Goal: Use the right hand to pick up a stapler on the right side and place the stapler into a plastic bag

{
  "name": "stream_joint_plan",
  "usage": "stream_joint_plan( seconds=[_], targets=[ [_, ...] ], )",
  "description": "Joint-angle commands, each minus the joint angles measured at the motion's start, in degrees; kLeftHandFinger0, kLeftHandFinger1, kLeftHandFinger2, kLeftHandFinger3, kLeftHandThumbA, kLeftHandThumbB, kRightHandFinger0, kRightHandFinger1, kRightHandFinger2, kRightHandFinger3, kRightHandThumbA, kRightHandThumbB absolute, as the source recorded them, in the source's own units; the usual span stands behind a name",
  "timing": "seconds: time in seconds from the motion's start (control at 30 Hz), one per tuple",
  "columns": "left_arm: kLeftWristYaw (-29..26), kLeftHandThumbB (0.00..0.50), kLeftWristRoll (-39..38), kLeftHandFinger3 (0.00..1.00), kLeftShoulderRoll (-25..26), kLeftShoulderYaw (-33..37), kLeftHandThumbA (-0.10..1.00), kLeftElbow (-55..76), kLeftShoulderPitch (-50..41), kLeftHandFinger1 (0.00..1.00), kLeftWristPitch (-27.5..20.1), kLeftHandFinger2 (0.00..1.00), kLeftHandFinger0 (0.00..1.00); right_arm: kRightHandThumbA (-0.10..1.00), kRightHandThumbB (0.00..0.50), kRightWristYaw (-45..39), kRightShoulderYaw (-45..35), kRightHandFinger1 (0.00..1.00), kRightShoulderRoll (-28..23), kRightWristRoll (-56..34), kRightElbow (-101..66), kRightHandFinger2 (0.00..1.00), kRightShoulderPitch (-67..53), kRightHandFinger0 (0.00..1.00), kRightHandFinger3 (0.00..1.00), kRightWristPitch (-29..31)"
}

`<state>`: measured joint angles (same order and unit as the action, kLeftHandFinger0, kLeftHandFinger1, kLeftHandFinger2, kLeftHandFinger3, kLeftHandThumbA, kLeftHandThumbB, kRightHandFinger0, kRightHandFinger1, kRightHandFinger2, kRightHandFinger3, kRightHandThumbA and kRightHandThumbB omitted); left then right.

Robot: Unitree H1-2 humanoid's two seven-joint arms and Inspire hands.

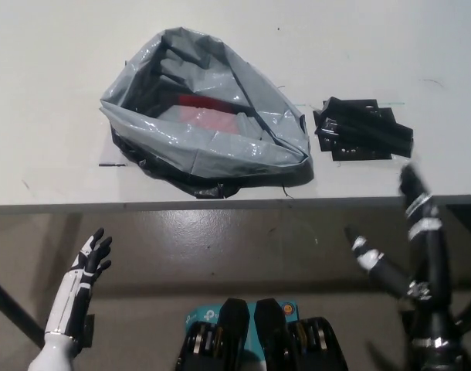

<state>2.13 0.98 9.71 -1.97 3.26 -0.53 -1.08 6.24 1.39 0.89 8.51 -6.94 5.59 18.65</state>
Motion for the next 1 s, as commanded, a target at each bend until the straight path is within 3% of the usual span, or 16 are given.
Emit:
stream_joint_plan(
  seconds=[0.0, 0.07, 0.17, 0.3, 0.47, 0.57, 0.73, 0.83, 0.97],
  targets=[
    [0.3, 0.0, -0.1, 1.0, 1.0, -0.7, 1.0, 2.3, 0.4, 1.0, -3.6, 1.0, 1.0, 0.81, 0.225, -5.7, -2.7, 1.0, -7.6, 4.5, -16.4, 1.0, 10.8, 1.0, 1.0, -13.7],
    [0.3, 0.0, -0.1, 1.0, 1.0, -0.8, 1.0, 2.8, 0.2, 1.0, -3.0, 1.0, 1.0, 0.82, 0.247, -9.6, -2.6, 1.0, -12.0, 4.7, -16.6, 1.0, 15.7, 1.0, 1.0, -21.6],
    [0.3, 0.002, -0.2, 1.0, 1.0, -0.8, 1.0, 2.8, 0.2, 1.0, -3.1, 1.0, 1.0, 0.85, 0.235, -16.4, -0.2, 1.0, -18.8, 3.6, -13.3, 1.0, 24.7, 1.0, 1.0, -33.9],
    [0.3, 0.001, 0.1, 1.0, 1.0, -0.7, 1.0, 3.1, 0.5, 1.0, -2.4, 1.0, 1.0, 0.89, 0.291, -21.6, 3.8, 1.0, -23.5, 5.5, -4.8, 1.0, 33.6, 1.0, 1.0, -40.8],
    [0.8, 0.0, -0.7, 1.0, 1.3, -0.9, 1.0, 3.0, 0.6, 1.0, -2.7, 1.0, 1.0, 0.91, 0.325, -26.8, 10.3, 1.0, -25.7, 8.7, 12.2, 1.0, 44.8, 1.0, 1.0, -42.1],
    [0.6, 0.0, -0.4, 1.0, 1.3, -0.9, 1.0, 3.1, 0.7, 1.0, -2.6, 1.0, 1.0, 0.89, 0.322, -27.4, 12.4, 1.0, -25.5, 8.4, 21.5, 1.0, 49.4, 1.0, 1.0, -40.6],
    [0.7, 0.005, -0.4, 1.0, 1.4, -0.9, 1.0, 2.7, 0.7, 1.0, -2.6, 1.0, 1.0, 0.94, 0.339, -28.5, 16.5, 1.0, -24.9, 9.7, 32.4, 1.0, 54.7, 1.0, 1.0, -40.9],
    [0.6, 0.013, -0.4, 1.0, 1.2, -0.9, 1.0, 2.8, 0.4, 1.0, -2.5, 1.0, 1.0, 0.96, 0.397, -29.4, 19.4, 1.0, -23.9, 10.5, 42.5, 1.0, 58.9, 1.0, 1.0, -38.8],
    [0.5, 0.0, -0.3, 1.0, 1.1, -0.9, 1.0, 2.8, 0.2, 1.0, -2.4, 1.0, 1.0, 0.97, 0.388, -29.0, 21.3, 1.0, -22.3, 10.4, 50.0, 1.0, 61.5, 1.0, 1.0, -36.8]
  ],
)
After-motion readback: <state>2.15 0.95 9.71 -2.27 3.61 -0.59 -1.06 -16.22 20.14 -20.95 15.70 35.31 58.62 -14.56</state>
